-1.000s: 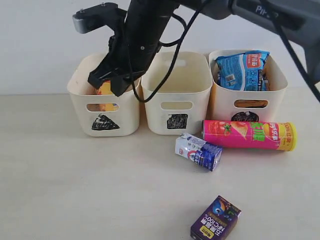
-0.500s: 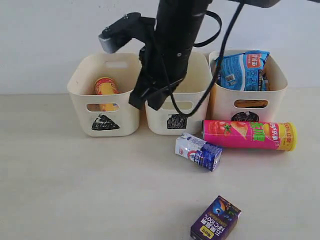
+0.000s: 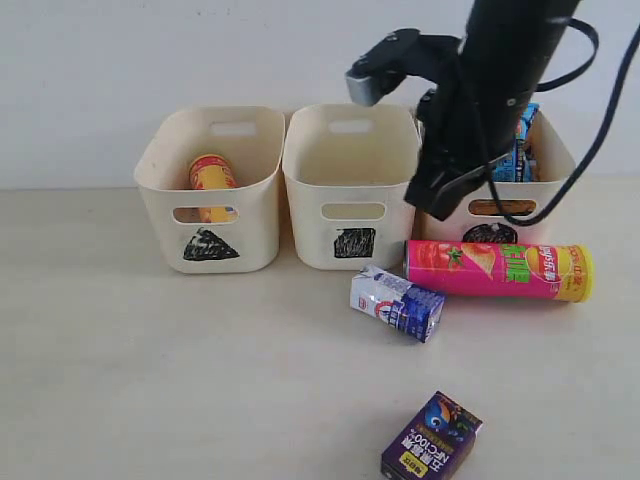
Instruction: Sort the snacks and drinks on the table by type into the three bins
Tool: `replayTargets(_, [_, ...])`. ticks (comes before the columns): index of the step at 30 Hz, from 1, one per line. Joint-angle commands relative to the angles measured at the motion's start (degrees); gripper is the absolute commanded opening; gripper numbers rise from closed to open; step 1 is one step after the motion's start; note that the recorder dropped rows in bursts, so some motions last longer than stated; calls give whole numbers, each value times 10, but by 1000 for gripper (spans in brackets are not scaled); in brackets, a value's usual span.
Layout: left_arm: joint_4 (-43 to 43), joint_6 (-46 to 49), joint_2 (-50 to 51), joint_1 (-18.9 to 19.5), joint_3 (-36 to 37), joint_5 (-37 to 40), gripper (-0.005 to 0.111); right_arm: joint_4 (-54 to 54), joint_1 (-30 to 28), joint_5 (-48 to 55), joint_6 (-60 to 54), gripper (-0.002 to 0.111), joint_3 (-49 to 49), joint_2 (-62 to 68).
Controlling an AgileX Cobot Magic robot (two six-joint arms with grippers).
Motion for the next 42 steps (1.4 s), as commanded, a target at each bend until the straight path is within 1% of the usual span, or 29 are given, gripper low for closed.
replayTargets(1, [-1, -3, -2, -2, -1, -4, 4, 16, -50, 0, -5, 0, 27, -9])
replayTargets(6, [-1, -3, -2, -2, -1, -4, 4, 21, -95, 0, -25, 0, 53, -9])
replayTargets(12, [-1, -3, -2, -2, -1, -4, 4, 22, -144, 0, -51, 0, 55, -9])
replayTargets(17, [-1, -3, -2, -2, -1, -4, 4, 38, -166, -3, -85, 0, 55, -9])
replayTargets(20, [-1, -3, -2, -2, -1, -4, 4, 41, -167, -2, -123, 0, 55, -3])
replayTargets(24, [-1, -3, -2, -2, -1, -4, 4, 42, -167, 0, -270, 0, 55, 16])
replayTargets(27, [-1, -3, -2, -2, -1, -4, 4, 43, -167, 0, -360, 0, 55, 31])
replayTargets(30, [-1, -3, -2, -2, -1, -4, 4, 42, -167, -2, -435, 0, 55, 50])
replayTargets(32, [-1, -3, -2, -2, -1, -4, 4, 42, -167, -23, -475, 0, 55, 65])
replayTargets(36, [-1, -3, -2, -2, -1, -4, 4, 42, -167, -81, -482, 0, 55, 92])
replayTargets(42, [-1, -3, -2, -2, -1, -4, 4, 42, -167, -117, -476, 0, 55, 117])
